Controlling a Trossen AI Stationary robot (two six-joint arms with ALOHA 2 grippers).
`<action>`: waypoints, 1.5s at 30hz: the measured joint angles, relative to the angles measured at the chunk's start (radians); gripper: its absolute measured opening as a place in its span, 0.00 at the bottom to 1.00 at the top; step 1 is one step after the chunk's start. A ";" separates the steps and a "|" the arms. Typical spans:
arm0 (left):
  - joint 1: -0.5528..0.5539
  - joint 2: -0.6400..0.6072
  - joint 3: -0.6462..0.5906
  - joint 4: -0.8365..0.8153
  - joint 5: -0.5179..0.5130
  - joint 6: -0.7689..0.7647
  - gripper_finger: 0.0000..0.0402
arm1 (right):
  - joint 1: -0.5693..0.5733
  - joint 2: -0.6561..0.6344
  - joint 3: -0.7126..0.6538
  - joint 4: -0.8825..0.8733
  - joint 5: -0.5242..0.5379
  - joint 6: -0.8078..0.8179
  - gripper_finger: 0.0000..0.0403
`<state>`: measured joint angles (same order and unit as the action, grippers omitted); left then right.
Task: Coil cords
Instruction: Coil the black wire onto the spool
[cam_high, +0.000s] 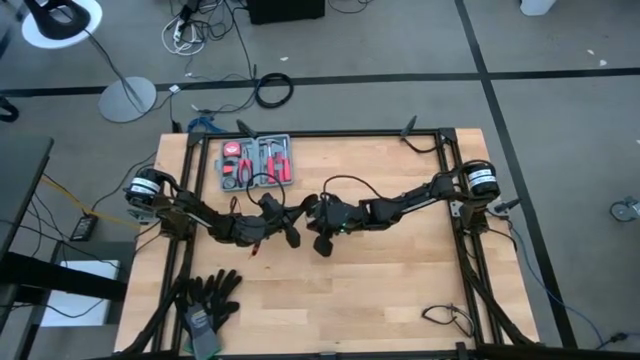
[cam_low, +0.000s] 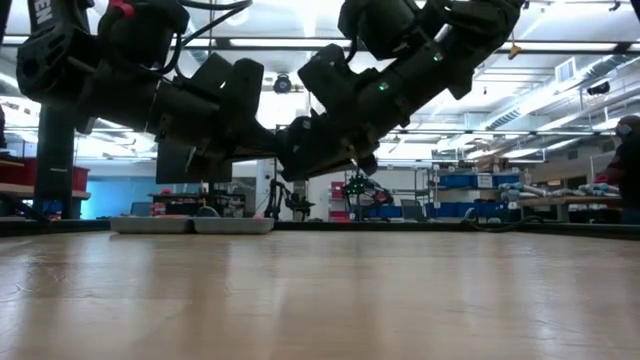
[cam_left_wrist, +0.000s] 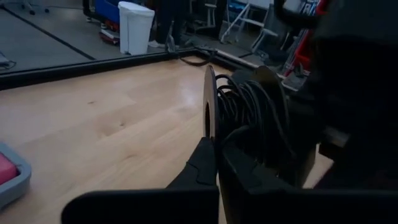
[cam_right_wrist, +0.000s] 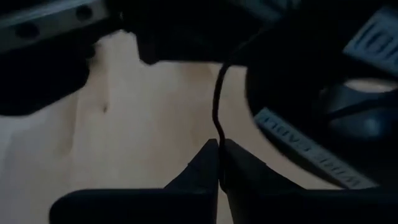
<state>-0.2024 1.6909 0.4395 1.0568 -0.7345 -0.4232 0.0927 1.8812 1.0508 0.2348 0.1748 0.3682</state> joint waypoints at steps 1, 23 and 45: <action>0.000 0.000 0.000 0.002 0.000 0.000 0.00 | 0.001 0.000 0.000 0.001 0.013 -0.004 0.05; 0.001 -0.001 0.001 -0.072 0.126 -0.001 0.00 | 0.010 -0.101 -0.010 -0.337 0.306 0.014 0.01; -0.001 0.000 -0.001 -0.297 0.194 -0.026 0.00 | 0.008 -0.117 -0.011 -0.323 0.274 -0.022 0.05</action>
<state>-0.2031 1.6907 0.4386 0.7601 -0.5409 -0.4497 0.1010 1.7641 1.0393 -0.0880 0.4486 0.3457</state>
